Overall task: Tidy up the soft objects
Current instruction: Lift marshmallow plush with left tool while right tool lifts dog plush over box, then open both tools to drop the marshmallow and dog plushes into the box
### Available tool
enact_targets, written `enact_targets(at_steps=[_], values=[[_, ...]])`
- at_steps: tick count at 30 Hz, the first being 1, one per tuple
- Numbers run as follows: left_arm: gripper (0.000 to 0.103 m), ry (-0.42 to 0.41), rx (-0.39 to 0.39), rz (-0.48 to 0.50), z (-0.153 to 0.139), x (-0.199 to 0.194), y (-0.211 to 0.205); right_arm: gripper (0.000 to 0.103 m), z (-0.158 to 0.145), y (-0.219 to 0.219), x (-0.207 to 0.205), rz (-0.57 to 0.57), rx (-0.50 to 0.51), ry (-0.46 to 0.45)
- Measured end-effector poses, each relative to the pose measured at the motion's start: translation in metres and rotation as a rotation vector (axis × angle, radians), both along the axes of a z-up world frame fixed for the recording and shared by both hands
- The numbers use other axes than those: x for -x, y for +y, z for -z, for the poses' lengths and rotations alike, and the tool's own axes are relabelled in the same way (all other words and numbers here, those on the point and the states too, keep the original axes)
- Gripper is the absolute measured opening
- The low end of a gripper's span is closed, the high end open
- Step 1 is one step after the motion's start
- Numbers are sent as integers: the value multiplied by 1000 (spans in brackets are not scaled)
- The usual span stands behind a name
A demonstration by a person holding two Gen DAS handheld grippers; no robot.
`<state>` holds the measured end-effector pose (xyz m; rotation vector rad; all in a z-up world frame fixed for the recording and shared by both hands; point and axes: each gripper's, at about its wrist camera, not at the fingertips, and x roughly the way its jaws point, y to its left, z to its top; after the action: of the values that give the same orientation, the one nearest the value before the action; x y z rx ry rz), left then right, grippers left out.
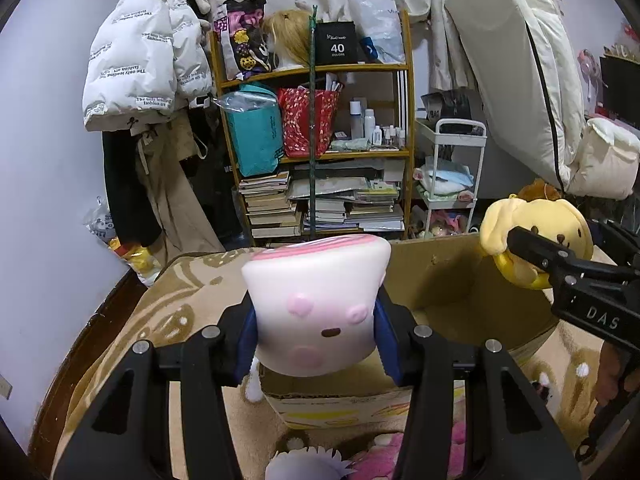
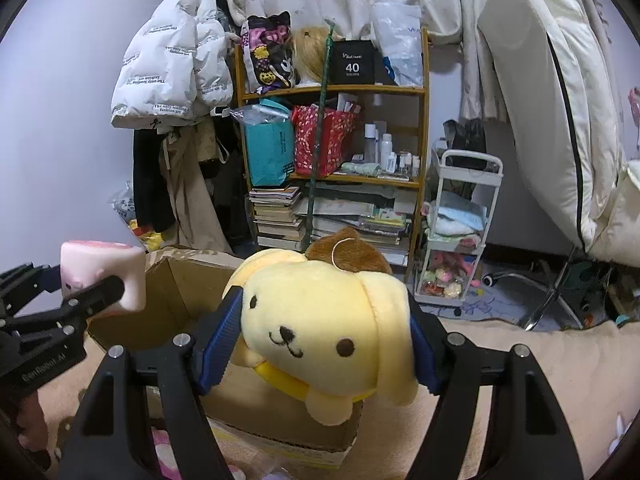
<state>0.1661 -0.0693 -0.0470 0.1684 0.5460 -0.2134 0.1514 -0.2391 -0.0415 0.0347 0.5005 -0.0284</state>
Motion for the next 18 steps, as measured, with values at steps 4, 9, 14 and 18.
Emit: enact_targets(at_steps=[4,9,14,18], values=[[49,32,-2,5,9,-4,-3,78,7,2,-4,-8,-3,17],[50,40,-25,12,15,-6,-8,79,12,7,-5,-30,-9,33],[53,77,-35,-4,21,-8,-7,80,18,10,-6,-40,-10,60],[57,96,-39,-13,24,-10,-6,80,23,12,-8,-51,-11,87]])
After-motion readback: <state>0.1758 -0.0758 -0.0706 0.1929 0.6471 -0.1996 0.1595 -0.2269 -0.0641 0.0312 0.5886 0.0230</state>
